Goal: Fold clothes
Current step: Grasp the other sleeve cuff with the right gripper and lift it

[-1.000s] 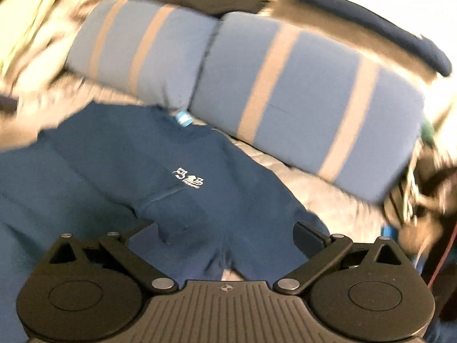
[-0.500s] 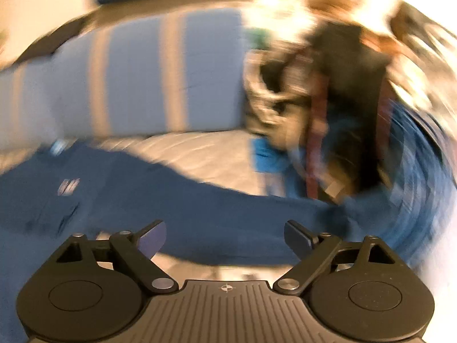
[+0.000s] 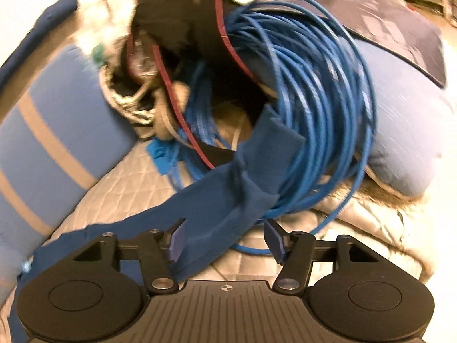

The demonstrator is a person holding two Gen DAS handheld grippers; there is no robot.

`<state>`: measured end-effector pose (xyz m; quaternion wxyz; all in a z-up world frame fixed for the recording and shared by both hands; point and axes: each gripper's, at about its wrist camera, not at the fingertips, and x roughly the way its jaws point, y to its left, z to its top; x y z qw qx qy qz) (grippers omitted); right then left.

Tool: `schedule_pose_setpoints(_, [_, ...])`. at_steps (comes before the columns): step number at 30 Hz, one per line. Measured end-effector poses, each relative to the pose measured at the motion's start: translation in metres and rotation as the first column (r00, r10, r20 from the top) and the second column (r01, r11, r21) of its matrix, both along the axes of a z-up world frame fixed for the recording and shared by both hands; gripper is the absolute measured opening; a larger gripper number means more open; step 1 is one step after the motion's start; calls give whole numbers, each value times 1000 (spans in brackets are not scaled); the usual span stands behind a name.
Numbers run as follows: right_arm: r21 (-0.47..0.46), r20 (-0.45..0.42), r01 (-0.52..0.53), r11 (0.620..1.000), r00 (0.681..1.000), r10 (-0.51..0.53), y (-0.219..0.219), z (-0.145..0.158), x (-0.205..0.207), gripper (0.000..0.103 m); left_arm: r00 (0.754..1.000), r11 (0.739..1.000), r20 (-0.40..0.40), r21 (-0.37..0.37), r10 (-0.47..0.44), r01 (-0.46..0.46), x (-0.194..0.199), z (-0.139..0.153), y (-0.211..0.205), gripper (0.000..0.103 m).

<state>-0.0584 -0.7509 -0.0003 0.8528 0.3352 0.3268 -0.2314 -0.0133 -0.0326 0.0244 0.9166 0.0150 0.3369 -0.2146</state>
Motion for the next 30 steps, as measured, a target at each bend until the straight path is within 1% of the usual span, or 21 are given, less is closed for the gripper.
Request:
schedule_pose_setpoints(2, [19, -1, 39, 999, 999, -39, -5, -5, 2, 58, 1000, 1000, -4, -1, 0, 0, 1, 0, 0, 60])
schedule_pose_setpoints(4, [30, 0, 71, 997, 997, -71, -11, -11, 5, 51, 1000, 1000, -10, -2, 0, 0, 2, 0, 0, 60])
schedule_pose_setpoints(5, [31, -1, 81, 996, 997, -81, -13, -14, 7, 50, 1000, 1000, -13, -4, 1, -1, 2, -1, 1, 60])
schedule_pose_setpoints(6, [34, -3, 95, 995, 995, -95, -16, -17, 9, 45, 1000, 1000, -16, -6, 3, -3, 3, -1, 1, 60])
schedule_pose_setpoints(7, [45, -1, 106, 993, 994, -106, -18, -20, 10, 37, 1000, 1000, -18, -8, 3, -4, 3, -1, 2, 60])
schedule_pose_setpoints(8, [59, 4, 115, 992, 993, -116, -21, -23, 10, 32, 1000, 1000, -21, -11, 4, -4, 3, -1, 2, 60])
schedule_pose_setpoints(9, [73, 8, 124, 990, 992, -125, -23, -25, 10, 23, 1000, 1000, -22, -15, 4, -4, 3, -1, 3, 60])
schedule_pose_setpoints(10, [81, 17, 126, 989, 992, -128, -24, -26, 10, 15, 1000, 1000, -24, -19, 4, -5, 3, -1, 4, 60])
schedule_pose_setpoints(12, [90, 39, 125, 988, 991, -129, -25, -24, 8, 11, 1000, 1000, -27, -29, 6, -6, 4, -2, 5, 60])
schedule_pose_setpoints(13, [81, 56, 116, 990, 991, -121, -23, -22, 7, 10, 1000, 999, -31, -34, 5, -6, 4, -3, 6, 60])
schedule_pose_setpoints(17, [-21, 125, 33, 999, 992, -30, -5, -2, 7, 9, 998, 999, -55, -53, -2, -1, 7, -4, 7, 60])
schedule_pose_setpoints(22, [-88, 209, -94, 992, 972, 111, 25, 26, 18, 9, 998, 998, -57, -56, 0, -3, 8, -5, 7, 60])
schedule_pose_setpoints(26, [-118, 255, -205, 972, 939, 229, 55, 44, 35, 9, 998, 998, -57, -55, 1, -4, 8, -5, 7, 60])
schedule_pose_setpoints(30, [-129, 289, -321, 938, 893, 345, 90, 56, 51, 8, 998, 998, -59, -56, 8, -11, 8, -5, 8, 60])
